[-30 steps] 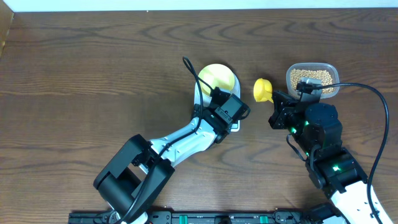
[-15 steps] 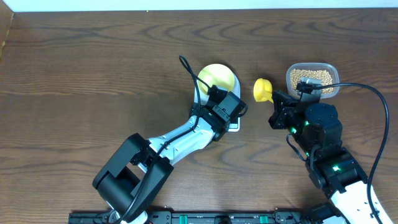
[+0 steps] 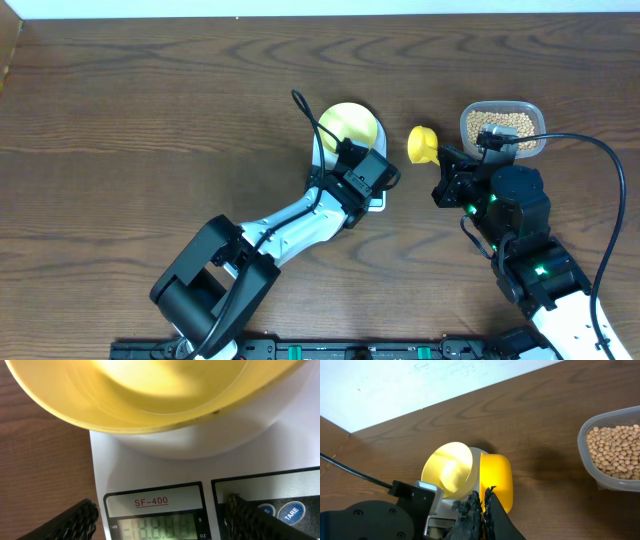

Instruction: Scoop item into bowl and weigh 50g on scale

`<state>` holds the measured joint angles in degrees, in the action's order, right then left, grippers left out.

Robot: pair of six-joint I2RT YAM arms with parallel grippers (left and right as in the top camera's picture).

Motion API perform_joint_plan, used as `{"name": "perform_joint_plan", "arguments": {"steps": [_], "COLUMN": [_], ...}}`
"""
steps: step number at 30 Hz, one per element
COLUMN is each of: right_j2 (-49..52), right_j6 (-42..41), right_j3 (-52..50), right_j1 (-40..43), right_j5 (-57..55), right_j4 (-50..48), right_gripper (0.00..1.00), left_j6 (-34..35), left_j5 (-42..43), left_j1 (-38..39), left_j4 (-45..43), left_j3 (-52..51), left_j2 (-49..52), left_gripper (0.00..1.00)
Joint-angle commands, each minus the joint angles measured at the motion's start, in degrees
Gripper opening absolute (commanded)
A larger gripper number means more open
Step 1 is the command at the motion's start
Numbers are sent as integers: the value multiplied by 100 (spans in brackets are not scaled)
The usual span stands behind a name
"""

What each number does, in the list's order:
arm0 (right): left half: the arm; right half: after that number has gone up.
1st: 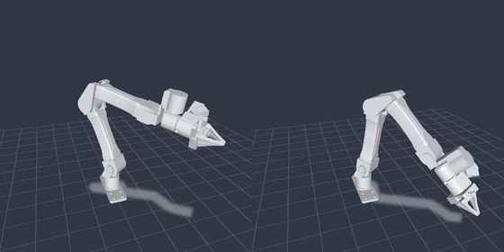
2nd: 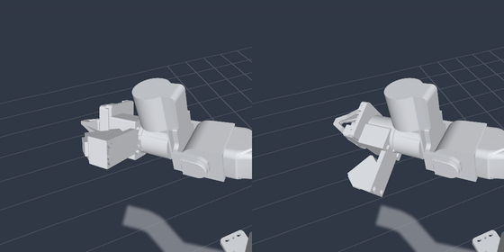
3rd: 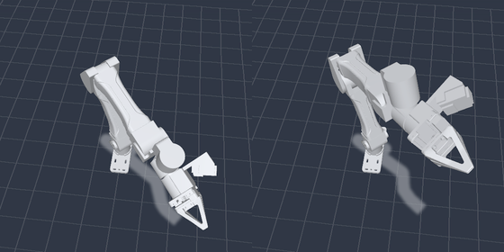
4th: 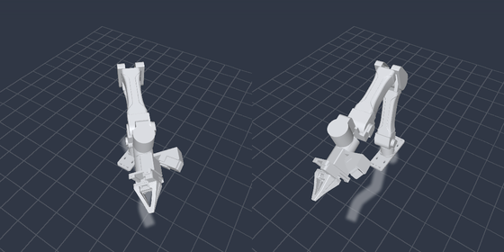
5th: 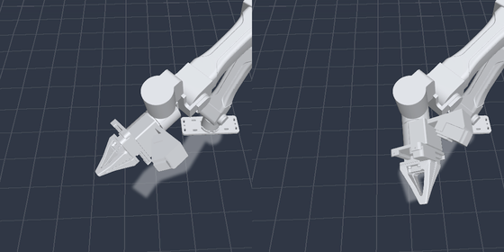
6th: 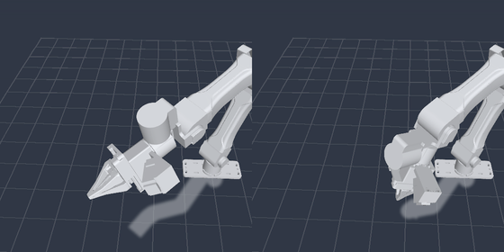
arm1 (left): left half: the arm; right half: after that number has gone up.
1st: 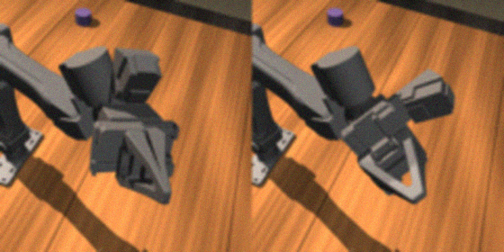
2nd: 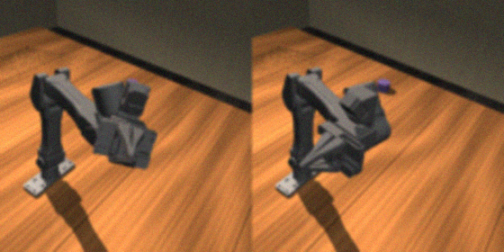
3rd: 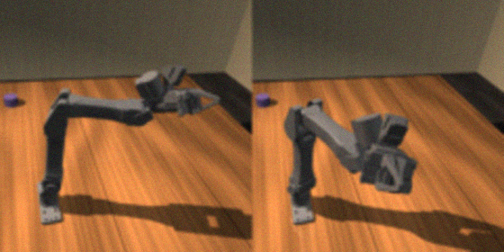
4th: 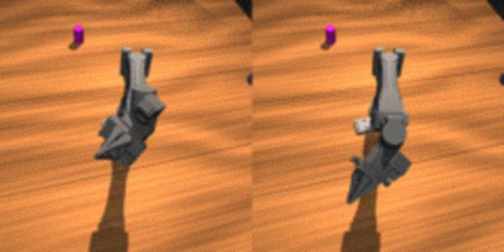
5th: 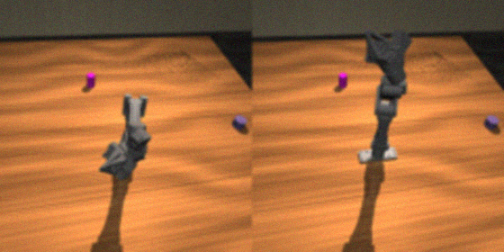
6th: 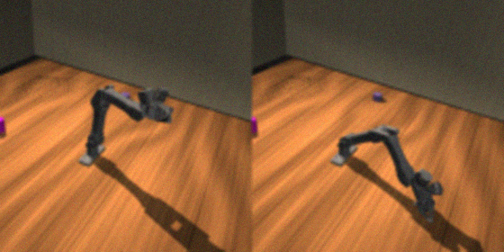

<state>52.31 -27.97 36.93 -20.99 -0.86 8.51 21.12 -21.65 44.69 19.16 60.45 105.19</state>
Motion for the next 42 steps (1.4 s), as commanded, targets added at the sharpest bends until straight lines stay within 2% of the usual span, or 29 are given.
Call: {"name": "perform_joint_plan", "arguments": {"steps": [1, 29, 42], "right_j2": [-66, -66, -55], "right_j6": [85, 87, 87], "right_j3": [87, 90, 87], "right_j1": [33, 33, 33], "right_j5": [-7, -55, -52], "right_j4": [-13, -11, -11], "right_gripper": [1, 1, 1], "left_j6": [-232, -258, -557], "left_j5": [166, 166, 166], "left_j1": [96, 94, 61], "left_j4": [114, 396, 662], "left_j3": [-109, -31, -31], "left_j2": [282, -385, -933], "left_gripper": [84, 84, 84]}}
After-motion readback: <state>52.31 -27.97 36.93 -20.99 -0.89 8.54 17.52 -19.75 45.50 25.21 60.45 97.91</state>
